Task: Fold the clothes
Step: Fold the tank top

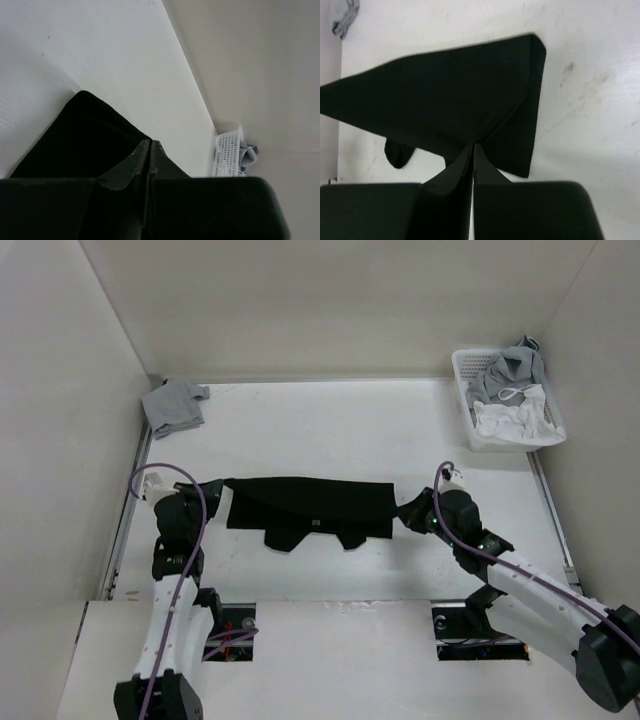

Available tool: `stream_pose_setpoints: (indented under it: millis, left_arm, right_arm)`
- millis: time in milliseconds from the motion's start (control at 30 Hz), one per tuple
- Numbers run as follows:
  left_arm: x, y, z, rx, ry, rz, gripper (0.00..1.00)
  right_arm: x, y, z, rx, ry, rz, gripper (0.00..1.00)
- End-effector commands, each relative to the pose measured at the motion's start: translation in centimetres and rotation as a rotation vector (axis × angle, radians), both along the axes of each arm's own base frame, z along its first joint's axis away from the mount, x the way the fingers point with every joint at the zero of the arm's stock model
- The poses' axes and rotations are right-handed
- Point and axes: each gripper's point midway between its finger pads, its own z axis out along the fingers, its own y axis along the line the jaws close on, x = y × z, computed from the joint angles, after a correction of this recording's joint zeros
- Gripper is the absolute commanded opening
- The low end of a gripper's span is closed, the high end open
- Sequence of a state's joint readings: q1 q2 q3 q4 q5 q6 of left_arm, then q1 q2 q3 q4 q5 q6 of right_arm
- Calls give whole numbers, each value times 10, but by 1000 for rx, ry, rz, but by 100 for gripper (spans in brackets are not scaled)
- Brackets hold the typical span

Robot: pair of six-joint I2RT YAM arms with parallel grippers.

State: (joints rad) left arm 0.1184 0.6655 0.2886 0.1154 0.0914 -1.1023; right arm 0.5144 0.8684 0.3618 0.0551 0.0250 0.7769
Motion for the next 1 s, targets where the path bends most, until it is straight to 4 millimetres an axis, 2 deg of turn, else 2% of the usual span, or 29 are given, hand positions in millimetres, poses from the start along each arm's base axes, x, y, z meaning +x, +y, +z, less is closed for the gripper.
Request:
stream_pose_setpoints:
  millis: [0, 67, 167, 233, 300, 333, 400, 467, 600, 800, 967]
  left_arm:
    - [-22, -5, -16, -32, 46, -21, 0]
    - [-29, -4, -31, -22, 101, -16, 0]
    - [-35, 5, -55, 2, 187, 18, 1]
    - [-37, 12, -68, 10, 232, 45, 9]
    - [-40, 24, -74, 6, 262, 90, 19]
    - [-39, 30, -71, 9, 257, 109, 23]
    - [-34, 38, -59, 26, 227, 137, 27]
    - [-24, 41, -41, 45, 178, 143, 27]
    - [-7, 17, -17, 68, 79, 70, 27]
    - [6, -40, -8, 129, 23, -99, 27]
    - [13, -81, 0, 162, -34, -195, 27]
  right_arm:
    - [-17, -5, -24, -15, 72, -39, 2]
    - [-24, 1, -25, 8, 100, -29, 2]
    - [-35, -2, -40, -10, 174, -55, 1]
    - [-38, -4, -47, -17, 207, -69, 2]
    - [-44, 0, -50, -23, 231, -53, 15]
    - [-46, 2, -51, -27, 233, -48, 23]
    - [-45, 3, -51, -32, 225, -44, 40]
    - [-39, 1, -52, -42, 216, -58, 48]
    - [-16, -1, -55, -28, 189, -85, 50]
    - [4, 12, -63, 43, 199, -67, 49]
    - [10, 24, -79, 123, 264, -60, 30]
